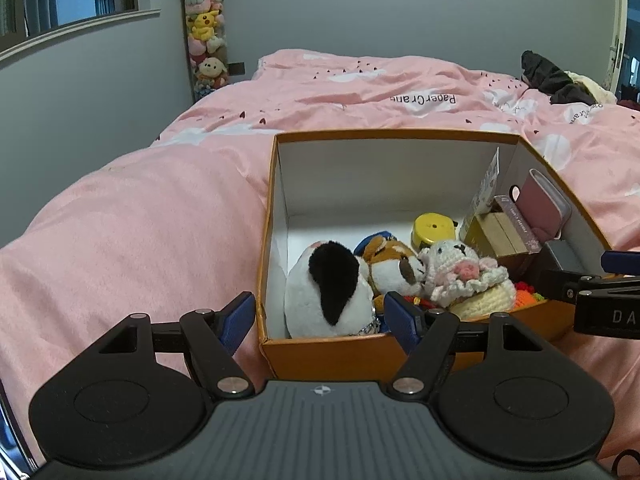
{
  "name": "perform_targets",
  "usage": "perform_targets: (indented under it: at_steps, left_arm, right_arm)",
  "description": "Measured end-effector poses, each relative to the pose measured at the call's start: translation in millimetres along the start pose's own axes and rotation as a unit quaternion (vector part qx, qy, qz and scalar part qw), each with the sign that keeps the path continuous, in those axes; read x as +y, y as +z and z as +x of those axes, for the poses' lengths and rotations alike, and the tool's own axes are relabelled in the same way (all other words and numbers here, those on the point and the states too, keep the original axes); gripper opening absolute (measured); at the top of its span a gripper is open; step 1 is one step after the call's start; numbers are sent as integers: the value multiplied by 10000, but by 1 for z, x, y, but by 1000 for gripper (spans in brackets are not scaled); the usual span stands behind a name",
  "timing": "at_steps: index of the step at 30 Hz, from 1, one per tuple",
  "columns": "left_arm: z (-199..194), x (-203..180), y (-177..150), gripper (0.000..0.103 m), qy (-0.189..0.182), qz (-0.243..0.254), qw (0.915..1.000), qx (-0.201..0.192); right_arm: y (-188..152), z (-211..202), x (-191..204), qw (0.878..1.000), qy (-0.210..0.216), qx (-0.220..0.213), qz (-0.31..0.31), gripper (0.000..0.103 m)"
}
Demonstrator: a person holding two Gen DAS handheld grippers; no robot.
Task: Organize objects
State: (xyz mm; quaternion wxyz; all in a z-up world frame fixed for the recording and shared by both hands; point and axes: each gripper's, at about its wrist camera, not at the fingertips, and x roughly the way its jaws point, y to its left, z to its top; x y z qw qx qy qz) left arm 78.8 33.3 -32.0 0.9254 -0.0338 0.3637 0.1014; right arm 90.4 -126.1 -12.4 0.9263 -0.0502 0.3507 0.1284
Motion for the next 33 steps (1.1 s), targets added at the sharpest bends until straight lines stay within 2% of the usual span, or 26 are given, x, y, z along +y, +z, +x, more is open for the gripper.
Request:
perform_targets:
  at_steps: [33]
  left_arm:
    - [0, 1, 0, 83, -24, -33, 10000, 48]
  right_arm:
    - [0, 0, 1, 10000, 5, 30, -7, 89]
